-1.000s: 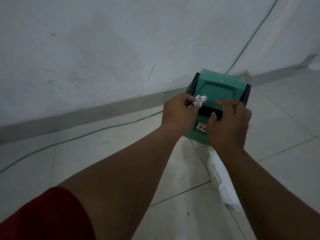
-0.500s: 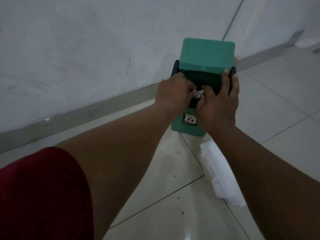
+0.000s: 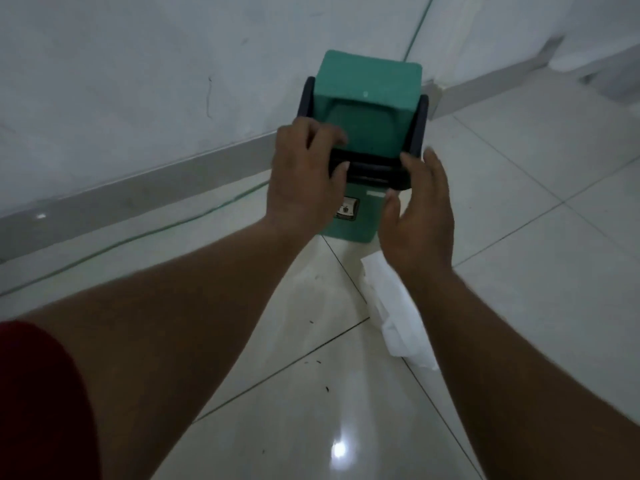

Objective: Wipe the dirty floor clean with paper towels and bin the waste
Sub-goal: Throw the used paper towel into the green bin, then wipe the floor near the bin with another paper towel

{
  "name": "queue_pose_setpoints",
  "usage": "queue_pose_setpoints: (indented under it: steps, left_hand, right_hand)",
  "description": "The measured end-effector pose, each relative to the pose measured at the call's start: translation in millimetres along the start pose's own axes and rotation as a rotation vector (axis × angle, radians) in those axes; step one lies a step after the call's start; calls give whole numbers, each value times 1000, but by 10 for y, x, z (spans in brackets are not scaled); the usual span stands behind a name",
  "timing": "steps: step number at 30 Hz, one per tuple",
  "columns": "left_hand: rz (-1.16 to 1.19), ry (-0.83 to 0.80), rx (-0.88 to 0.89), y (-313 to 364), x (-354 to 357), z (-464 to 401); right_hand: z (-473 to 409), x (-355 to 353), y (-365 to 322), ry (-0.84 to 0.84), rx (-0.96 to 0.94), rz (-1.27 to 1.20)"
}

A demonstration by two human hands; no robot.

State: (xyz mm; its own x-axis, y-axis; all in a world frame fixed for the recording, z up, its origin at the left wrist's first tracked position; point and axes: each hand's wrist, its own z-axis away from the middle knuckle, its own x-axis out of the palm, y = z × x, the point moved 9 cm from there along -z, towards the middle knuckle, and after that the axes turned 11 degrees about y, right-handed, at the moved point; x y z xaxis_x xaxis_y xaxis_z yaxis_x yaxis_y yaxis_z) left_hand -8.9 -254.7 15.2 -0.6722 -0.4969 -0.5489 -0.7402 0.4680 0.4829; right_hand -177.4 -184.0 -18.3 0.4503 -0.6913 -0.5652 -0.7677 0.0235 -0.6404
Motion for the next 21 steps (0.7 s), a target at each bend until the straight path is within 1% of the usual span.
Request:
queue_pose_setpoints:
  steps: [1,2,3,5,7,9,11,13,16,18,21]
  left_hand:
    - [-18,29,-1,2,-24,150]
    - [-25,13,-16,-6,0,324]
    - [-11,-46,-43,-21,65,506]
    - [51,-238,-113,-49,283,885]
    - [98,-438,-167,-52,489,1245]
    - [128,-607,-203,-15,635,1568]
    - [147,-713,-233,22,711,1796]
    - [156,-754,-253,41,749,1914]
    - [156,-768,-303,24,767,1965]
    - [173,-758,-341,44,786,1957]
    - [223,-696,-411,94,758,1911]
  right_hand:
    - [166,-82,138,16,46,39]
    - [346,-137,295,6,93,116]
    - [519,-156,461,-37,146,213]
    - [862,-117,809,-222,257,428]
    - [1155,-99,1055,-382,311,570]
    - [1308,-128,1134,-401,274,584]
    - [1325,-196,1112,-319,233,540]
    - [1278,-280,1068,-216,207,522]
    - [1170,-392,988,-74,213,437]
    - [1112,-520,939,60,247,300]
    - [1049,-719,803,263,286,71]
